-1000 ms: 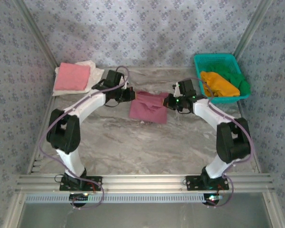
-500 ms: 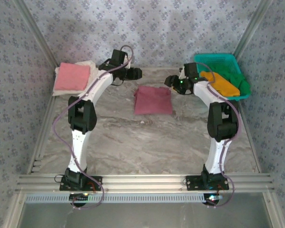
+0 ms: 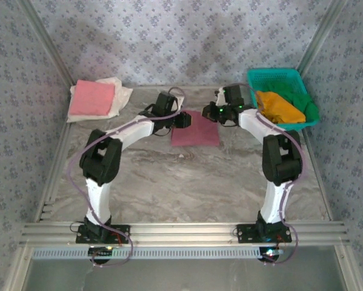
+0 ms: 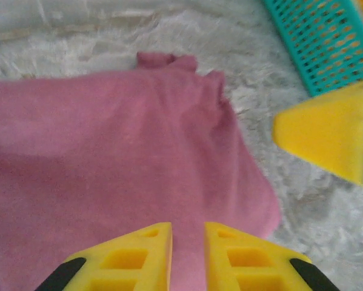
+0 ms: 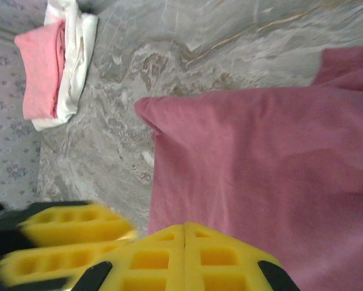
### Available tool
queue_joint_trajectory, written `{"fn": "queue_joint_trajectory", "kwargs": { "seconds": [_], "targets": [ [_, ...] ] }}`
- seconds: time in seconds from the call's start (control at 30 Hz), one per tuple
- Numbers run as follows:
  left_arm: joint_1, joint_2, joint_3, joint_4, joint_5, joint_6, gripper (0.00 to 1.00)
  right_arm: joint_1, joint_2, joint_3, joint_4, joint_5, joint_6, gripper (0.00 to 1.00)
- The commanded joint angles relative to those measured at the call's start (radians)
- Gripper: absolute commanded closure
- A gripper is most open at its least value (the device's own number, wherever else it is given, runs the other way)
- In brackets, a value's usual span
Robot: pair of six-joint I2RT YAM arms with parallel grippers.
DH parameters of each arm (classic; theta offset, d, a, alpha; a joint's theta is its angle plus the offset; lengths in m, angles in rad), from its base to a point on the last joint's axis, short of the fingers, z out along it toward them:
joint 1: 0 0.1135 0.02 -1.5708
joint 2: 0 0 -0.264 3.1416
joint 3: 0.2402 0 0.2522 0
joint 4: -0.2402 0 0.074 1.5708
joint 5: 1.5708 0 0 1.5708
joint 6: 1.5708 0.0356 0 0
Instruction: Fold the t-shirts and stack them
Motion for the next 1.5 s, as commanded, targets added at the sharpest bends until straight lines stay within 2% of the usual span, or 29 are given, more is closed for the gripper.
{"fn": "queue_joint_trajectory", "kwargs": {
  "seconds": [0.0,0.33,0.67,0.8,0.87,1.0,1.1,1.17,1.3,1.47],
  "targets": [
    [0.028,0.079,0.052,0.077,0.002,-0.024,0.80,-0.017,0.103,0.024,0.046,0.066,0.017,0.97],
    [0.033,0.117,-0.090,0.132,-0.063,-0.060,0.82,-0.060,0.349,0.256,0.019,0.111,0.032,0.96],
    [0.043,0.098,-0.139,0.128,-0.070,-0.034,0.83,-0.102,0.502,0.523,0.013,0.149,0.129,0.94],
    [0.048,0.046,-0.176,0.153,-0.070,-0.042,0.79,-0.127,0.505,0.573,0.002,0.102,0.138,0.95],
    [0.052,0.018,-0.178,0.147,-0.069,-0.040,0.77,-0.121,0.432,0.512,0.013,0.059,0.135,0.95],
    [0.073,-0.002,-0.115,0.133,-0.030,-0.041,0.74,-0.064,0.208,0.240,0.113,0.050,0.118,0.96],
    [0.084,0.032,-0.034,0.129,-0.001,-0.038,0.74,-0.016,0.110,0.063,0.203,0.016,0.141,1.00],
    [0.089,0.078,0.029,0.104,0.006,-0.029,0.74,0.021,0.079,-0.020,0.242,0.011,0.142,1.00],
    [0.114,0.166,0.107,0.131,0.068,-0.065,0.75,0.072,0.084,-0.081,0.250,0.035,0.115,1.00],
    [0.139,0.296,0.245,0.045,0.044,-0.057,0.76,0.077,0.143,-0.121,0.297,0.047,0.132,1.00]
  ]
}}
